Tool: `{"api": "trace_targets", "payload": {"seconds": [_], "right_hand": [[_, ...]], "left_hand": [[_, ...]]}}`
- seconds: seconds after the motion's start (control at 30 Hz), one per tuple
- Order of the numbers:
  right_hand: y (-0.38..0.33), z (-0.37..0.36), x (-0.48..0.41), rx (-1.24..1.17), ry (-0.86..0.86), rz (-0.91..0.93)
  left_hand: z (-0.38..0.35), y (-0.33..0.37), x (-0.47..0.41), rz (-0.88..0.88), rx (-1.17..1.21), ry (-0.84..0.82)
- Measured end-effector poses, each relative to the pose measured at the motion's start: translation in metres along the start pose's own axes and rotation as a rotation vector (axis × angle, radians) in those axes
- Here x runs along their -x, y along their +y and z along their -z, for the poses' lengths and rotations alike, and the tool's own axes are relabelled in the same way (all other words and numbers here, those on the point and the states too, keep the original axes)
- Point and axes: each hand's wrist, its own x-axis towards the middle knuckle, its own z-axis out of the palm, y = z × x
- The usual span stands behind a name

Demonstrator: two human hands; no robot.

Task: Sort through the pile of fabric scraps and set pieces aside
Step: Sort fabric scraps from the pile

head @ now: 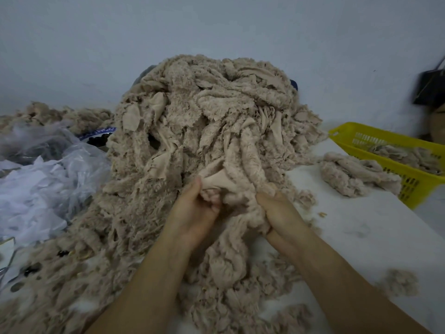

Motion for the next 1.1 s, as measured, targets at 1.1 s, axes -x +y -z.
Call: {"api": "trace_targets", "payload": {"seconds": [1.1], "right_hand": [[0.014,-0.012,0.023,1.334,-0.310,0.512]], "left_hand": [[-0.003,-0.003,0.009,-0.078,-0.333,0.017]]}}
